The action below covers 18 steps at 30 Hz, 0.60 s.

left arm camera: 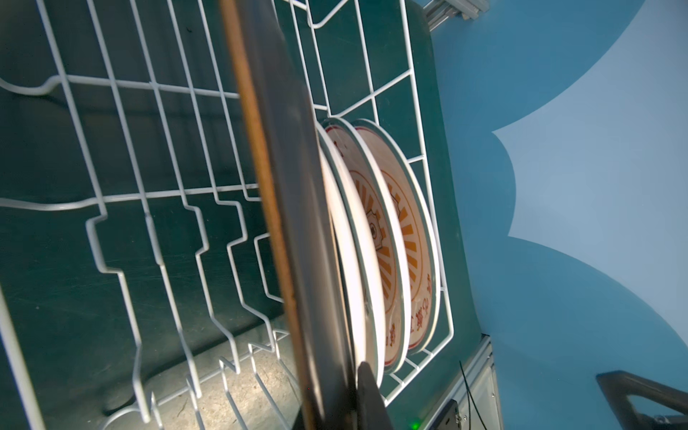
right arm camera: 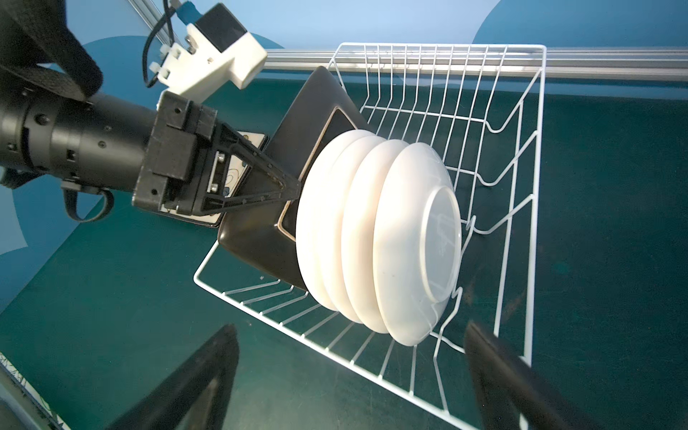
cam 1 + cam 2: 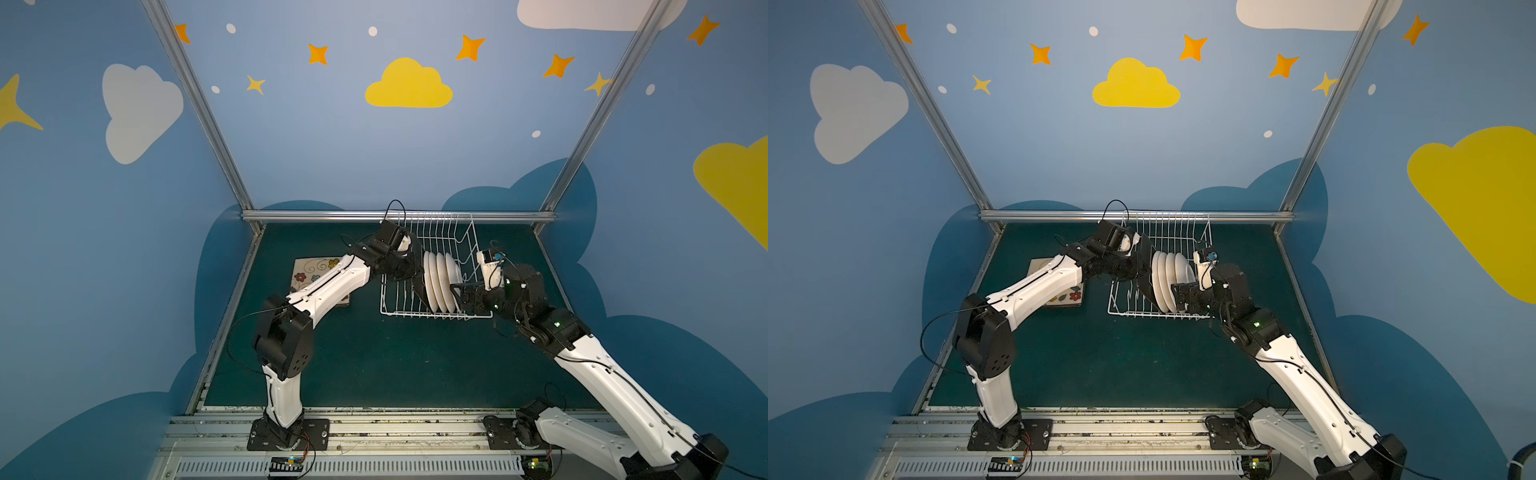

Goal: Unload the plates from the dish rack
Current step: 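Grasp the black square plate's top edge with the left gripper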

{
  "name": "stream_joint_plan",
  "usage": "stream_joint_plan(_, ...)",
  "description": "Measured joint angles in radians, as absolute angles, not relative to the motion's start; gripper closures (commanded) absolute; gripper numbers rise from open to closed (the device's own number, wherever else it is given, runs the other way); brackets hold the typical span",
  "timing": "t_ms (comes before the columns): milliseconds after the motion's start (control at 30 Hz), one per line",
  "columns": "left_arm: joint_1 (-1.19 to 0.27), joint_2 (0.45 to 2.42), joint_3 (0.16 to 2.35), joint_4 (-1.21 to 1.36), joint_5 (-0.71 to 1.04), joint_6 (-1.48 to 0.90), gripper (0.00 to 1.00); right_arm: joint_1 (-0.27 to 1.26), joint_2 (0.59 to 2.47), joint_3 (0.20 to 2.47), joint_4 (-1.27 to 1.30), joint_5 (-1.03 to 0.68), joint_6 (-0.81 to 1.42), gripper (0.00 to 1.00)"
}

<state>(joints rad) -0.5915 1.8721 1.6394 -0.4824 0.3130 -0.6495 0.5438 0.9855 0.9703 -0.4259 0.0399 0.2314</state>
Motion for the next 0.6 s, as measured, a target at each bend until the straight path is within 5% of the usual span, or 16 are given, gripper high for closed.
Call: stream_joint_plan(600,-0.579,1.761,1.544,-0.469,0.348,-0.674,0.97,0.544,0.989,0.986,-0.424,0.039,0.232,0.06)
